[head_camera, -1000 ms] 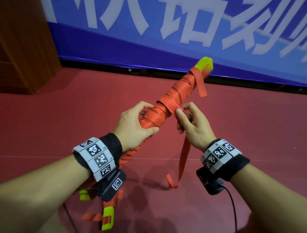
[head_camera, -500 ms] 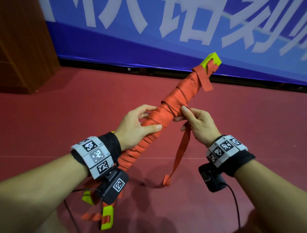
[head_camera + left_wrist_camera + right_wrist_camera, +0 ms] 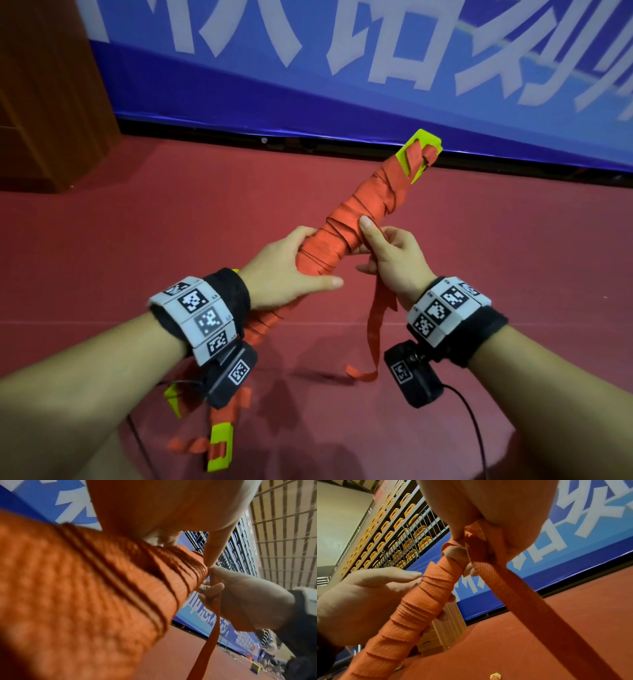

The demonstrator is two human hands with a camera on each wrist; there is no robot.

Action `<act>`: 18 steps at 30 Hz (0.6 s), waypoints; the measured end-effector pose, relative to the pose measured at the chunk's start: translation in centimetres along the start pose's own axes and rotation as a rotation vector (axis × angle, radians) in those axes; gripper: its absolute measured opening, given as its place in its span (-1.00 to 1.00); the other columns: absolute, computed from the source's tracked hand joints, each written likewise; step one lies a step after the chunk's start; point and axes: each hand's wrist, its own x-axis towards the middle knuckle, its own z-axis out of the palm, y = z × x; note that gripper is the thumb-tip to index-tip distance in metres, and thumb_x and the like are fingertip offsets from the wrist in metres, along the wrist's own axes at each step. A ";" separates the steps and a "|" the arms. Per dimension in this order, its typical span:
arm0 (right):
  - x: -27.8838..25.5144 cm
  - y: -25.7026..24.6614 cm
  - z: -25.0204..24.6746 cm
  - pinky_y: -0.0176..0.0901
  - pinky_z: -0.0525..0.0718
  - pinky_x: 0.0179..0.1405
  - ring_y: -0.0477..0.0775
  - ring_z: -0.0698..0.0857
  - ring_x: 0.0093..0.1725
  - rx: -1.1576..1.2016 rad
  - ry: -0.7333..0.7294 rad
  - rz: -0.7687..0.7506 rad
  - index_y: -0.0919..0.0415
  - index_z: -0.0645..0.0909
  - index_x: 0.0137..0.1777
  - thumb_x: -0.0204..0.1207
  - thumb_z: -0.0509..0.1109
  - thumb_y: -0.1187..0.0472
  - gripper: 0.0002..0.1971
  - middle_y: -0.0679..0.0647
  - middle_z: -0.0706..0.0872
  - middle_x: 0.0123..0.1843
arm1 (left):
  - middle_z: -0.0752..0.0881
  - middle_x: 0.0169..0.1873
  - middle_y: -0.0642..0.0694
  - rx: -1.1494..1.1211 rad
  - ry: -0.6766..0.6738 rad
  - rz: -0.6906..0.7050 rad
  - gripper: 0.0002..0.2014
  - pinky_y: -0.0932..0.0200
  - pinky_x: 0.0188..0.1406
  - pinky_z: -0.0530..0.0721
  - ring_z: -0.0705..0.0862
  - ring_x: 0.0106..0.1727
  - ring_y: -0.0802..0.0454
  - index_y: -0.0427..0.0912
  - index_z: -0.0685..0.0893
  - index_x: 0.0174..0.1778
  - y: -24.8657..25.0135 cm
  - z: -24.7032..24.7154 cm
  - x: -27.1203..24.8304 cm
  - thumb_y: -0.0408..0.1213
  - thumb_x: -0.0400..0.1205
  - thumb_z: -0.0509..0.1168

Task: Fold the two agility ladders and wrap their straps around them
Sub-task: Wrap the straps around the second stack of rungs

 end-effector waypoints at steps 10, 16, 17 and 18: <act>0.1 -0.6 0.0 -0.34 0.67 -0.40 -0.23 0.84 -0.16 -0.046 0.052 0.018 0.26 0.70 0.08 0.66 0.38 -0.17 -0.56 0.09 0.89 -0.16 | 0.61 0.10 0.04 0.375 0.238 0.036 -0.20 -0.14 0.05 0.70 0.71 0.09 -0.23 0.34 0.20 0.53 0.3 0.7 -0.5 0.03 0.46 0.51; -0.2 -0.5 -1.1 -0.25 0.76 -0.32 -0.18 0.82 -0.07 -0.273 -0.064 -0.089 0.24 0.72 0.09 0.69 0.39 -0.07 -0.66 -0.08 0.90 -0.12 | 0.68 0.07 0.12 0.343 0.293 0.054 -0.19 -0.05 0.06 0.69 0.70 0.05 -0.07 0.39 0.31 0.58 -0.1 -0.5 -0.7 -0.03 0.44 0.52; -0.1 -0.4 -1.3 -0.22 0.78 -0.31 -0.15 0.83 -0.05 -0.300 -0.071 -0.107 0.24 0.72 0.10 0.71 0.36 -0.07 -0.66 -0.08 0.90 -0.11 | 0.69 0.08 0.13 0.327 0.295 0.057 -0.19 -0.05 0.07 0.69 0.70 0.05 -0.06 0.39 0.33 0.59 -0.1 -0.6 -0.7 -0.04 0.43 0.53; -0.1 -0.4 -1.5 -0.18 0.80 -0.30 -0.11 0.83 -0.03 -0.322 -0.077 -0.123 0.24 0.72 0.11 0.73 0.33 -0.07 -0.64 -0.09 0.90 -0.11 | 0.70 0.09 0.14 0.305 0.295 0.057 -0.19 -0.04 0.08 0.68 0.70 0.06 -0.04 0.38 0.35 0.58 -0.1 -0.7 -0.7 -0.04 0.42 0.53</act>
